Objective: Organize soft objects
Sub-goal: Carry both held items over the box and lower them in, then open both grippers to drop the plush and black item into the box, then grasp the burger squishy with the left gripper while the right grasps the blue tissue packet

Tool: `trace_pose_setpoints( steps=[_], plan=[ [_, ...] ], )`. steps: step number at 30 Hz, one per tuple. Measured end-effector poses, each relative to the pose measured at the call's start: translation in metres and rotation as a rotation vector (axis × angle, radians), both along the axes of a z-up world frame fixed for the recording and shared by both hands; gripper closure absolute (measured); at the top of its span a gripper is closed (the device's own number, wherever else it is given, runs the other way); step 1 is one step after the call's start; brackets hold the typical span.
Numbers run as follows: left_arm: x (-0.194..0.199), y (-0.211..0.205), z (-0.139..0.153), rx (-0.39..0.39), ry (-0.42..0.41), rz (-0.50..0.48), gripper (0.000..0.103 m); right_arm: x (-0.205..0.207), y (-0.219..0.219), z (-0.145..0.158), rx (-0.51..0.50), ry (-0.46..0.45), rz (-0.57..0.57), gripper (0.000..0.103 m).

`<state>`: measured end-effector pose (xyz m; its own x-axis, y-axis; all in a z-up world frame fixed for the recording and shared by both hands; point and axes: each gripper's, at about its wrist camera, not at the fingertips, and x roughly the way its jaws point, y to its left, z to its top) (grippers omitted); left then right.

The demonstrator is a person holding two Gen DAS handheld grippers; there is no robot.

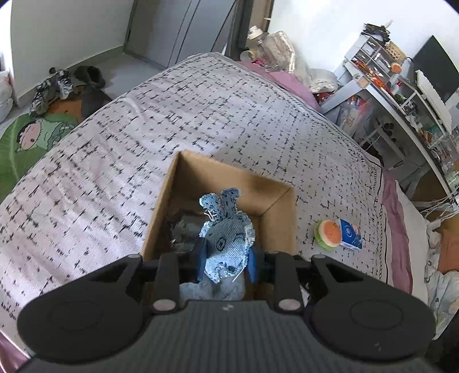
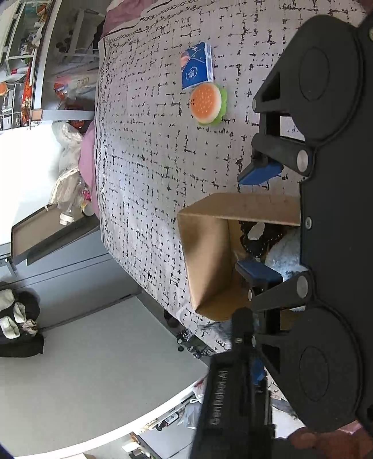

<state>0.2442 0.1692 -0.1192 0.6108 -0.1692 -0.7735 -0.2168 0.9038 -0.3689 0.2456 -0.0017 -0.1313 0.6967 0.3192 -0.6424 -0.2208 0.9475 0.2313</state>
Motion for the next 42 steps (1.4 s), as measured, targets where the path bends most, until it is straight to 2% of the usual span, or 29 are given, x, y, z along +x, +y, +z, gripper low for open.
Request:
trace_pose_setpoints(
  steps=[5,8,10,12,20,25,28,38,42],
  plan=[
    [0.013,-0.009,0.01,0.012,-0.03,-0.031,0.074,0.002,-0.006,0.001,0.019,0.005,-0.015,0.041],
    [0.019,-0.014,0.016,0.031,-0.032,-0.059,0.065,0.003,-0.01,0.002,0.03,0.008,-0.019,0.04],
    [0.021,-0.016,0.016,0.046,-0.015,-0.053,0.051,0.003,-0.012,0.002,0.038,0.016,-0.024,0.04],
    [0.019,-0.017,0.015,0.058,-0.014,-0.044,0.049,0.003,-0.015,0.003,0.055,0.029,-0.024,0.04],
    [0.01,-0.028,0.008,0.08,0.045,-0.027,0.048,0.004,-0.031,0.006,0.099,0.055,-0.043,0.039],
    [0.009,-0.04,0.012,0.099,0.053,-0.019,0.045,0.004,-0.043,0.008,0.109,0.064,-0.056,0.038],
    [0.009,-0.05,0.015,0.112,0.047,-0.018,0.035,0.004,-0.054,0.008,0.125,0.072,-0.072,0.038],
    [0.016,-0.085,0.013,0.159,0.065,-0.028,0.032,0.007,-0.095,-0.001,0.11,0.085,-0.109,0.036],
    [0.02,-0.097,0.016,0.182,0.072,-0.023,0.032,0.011,-0.11,0.003,0.114,0.117,-0.076,0.034]
  ],
)
